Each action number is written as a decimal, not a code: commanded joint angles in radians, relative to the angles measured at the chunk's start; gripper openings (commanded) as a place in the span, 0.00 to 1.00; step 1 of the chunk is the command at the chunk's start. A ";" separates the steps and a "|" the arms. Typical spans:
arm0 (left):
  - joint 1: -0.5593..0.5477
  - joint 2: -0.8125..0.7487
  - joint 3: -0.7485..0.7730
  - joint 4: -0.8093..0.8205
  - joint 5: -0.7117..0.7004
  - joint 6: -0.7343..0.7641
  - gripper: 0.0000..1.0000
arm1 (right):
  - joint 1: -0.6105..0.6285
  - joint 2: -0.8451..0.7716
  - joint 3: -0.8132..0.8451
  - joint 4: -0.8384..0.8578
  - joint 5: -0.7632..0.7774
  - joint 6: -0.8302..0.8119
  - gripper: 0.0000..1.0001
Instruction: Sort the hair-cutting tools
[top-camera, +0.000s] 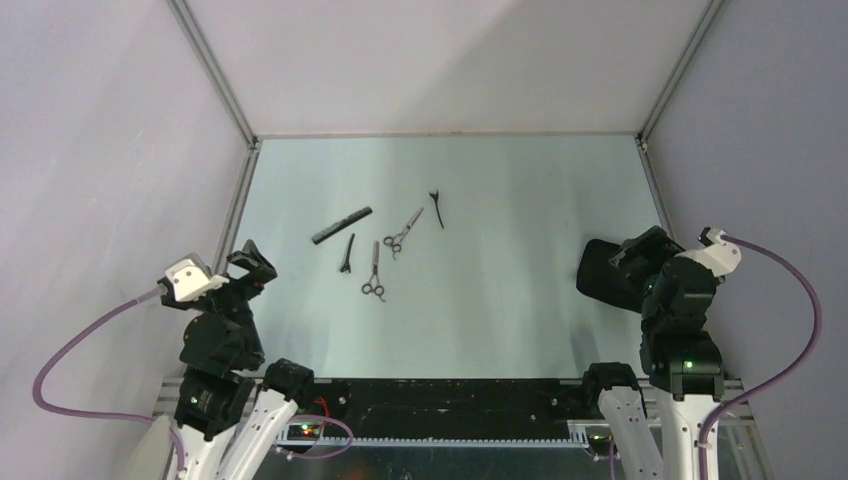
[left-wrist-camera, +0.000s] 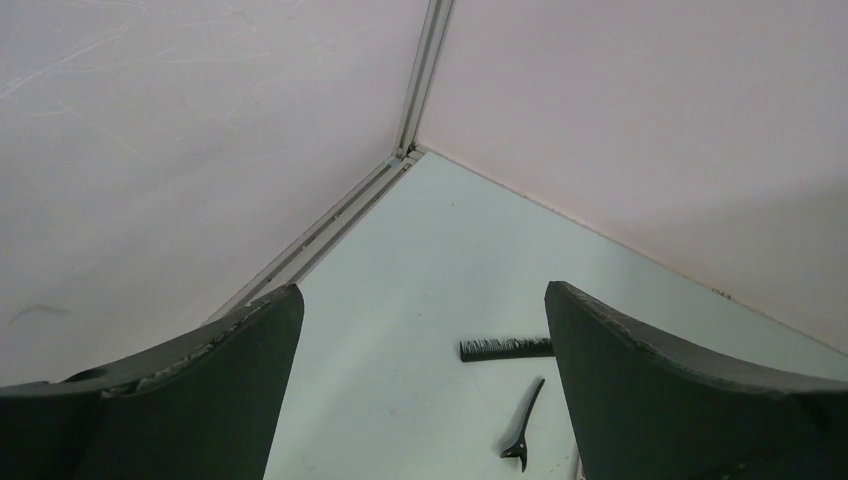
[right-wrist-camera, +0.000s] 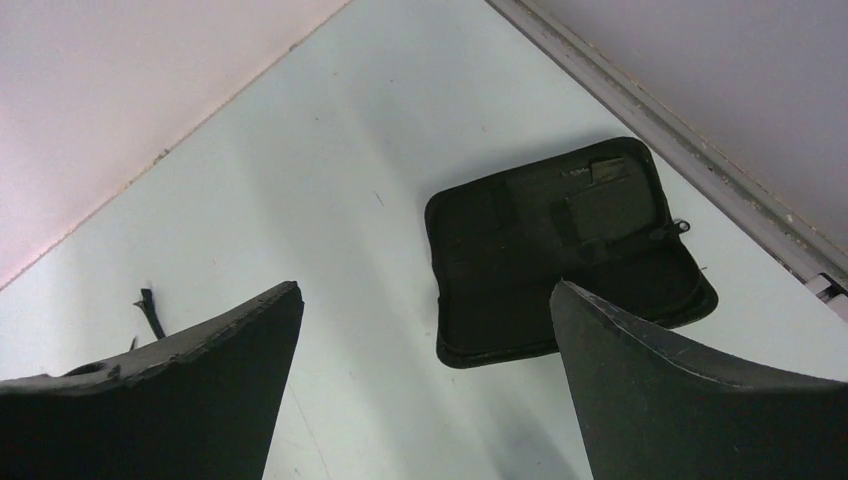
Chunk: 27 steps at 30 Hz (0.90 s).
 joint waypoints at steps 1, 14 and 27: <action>-0.005 0.013 -0.036 0.051 -0.023 0.002 0.98 | -0.005 0.053 0.004 0.039 0.026 0.020 1.00; -0.005 0.135 -0.070 0.038 0.041 -0.054 0.98 | -0.063 0.627 0.069 0.003 -0.195 0.187 1.00; -0.005 0.152 -0.089 0.064 0.050 -0.021 0.98 | -0.135 0.953 0.216 0.158 -0.151 0.254 1.00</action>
